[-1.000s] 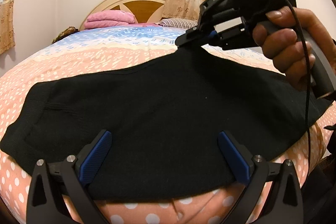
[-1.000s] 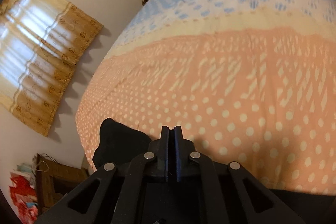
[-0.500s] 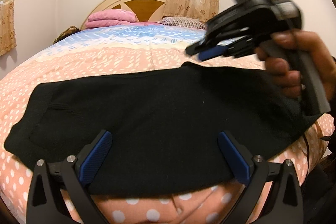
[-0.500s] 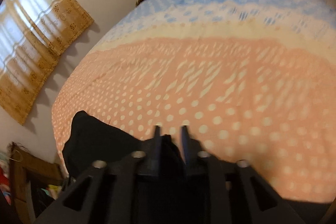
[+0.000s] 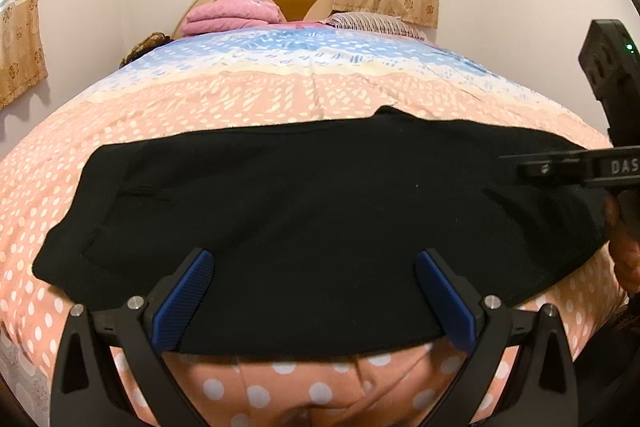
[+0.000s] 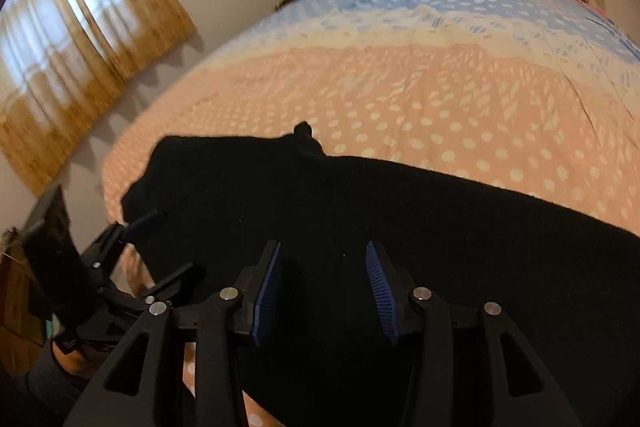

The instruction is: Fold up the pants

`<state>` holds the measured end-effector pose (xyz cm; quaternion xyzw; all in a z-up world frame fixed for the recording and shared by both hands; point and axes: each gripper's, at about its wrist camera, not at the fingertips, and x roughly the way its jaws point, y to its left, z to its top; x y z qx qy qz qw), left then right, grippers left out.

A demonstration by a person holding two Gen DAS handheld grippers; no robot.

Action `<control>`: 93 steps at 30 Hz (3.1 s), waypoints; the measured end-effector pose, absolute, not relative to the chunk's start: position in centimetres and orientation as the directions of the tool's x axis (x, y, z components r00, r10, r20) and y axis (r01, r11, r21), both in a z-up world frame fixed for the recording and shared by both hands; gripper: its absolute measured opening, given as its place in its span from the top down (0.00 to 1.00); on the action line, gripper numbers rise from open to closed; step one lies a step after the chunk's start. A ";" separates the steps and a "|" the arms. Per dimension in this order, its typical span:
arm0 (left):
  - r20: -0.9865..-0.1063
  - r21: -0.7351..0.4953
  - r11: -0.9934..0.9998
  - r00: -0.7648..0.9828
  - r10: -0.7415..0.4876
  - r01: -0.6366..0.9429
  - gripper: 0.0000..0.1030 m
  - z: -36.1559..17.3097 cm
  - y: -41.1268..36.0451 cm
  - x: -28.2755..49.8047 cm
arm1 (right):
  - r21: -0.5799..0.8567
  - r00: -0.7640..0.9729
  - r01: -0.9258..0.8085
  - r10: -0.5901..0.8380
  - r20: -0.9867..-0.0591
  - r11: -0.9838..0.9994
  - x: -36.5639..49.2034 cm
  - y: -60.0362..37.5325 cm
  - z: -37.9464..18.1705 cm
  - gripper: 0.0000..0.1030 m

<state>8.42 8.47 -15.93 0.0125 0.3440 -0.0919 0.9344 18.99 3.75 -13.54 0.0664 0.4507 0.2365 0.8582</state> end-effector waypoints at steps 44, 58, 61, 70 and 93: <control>-0.613 0.061 0.983 0.771 0.173 -0.172 0.00 -16.8 17.0 8.3 | 0.584 0.823 0.407 -0.004 -0.568 0.702 -4.5 -42.0 -9.8 0.48; -0.611 0.060 0.984 0.773 0.170 -0.169 0.00 -16.7 16.9 8.3 | 0.650 0.842 0.388 0.036 -0.539 0.654 -4.8 -42.8 -10.8 0.48; -0.616 0.061 0.984 0.769 0.170 -0.169 0.00 -16.5 17.0 8.3 | 0.652 0.835 0.398 0.041 -0.549 0.646 -4.9 -42.7 -10.9 0.49; -0.616 0.053 0.985 0.771 0.161 -0.163 0.00 -16.2 17.5 8.4 | 0.655 0.806 0.438 0.053 -0.589 0.615 -6.1 -41.8 -10.7 0.49; -0.588 0.051 0.985 0.793 0.161 -0.163 0.00 -16.7 17.5 9.2 | 0.491 0.927 0.151 0.049 -0.372 0.858 -4.8 -33.1 -3.9 0.86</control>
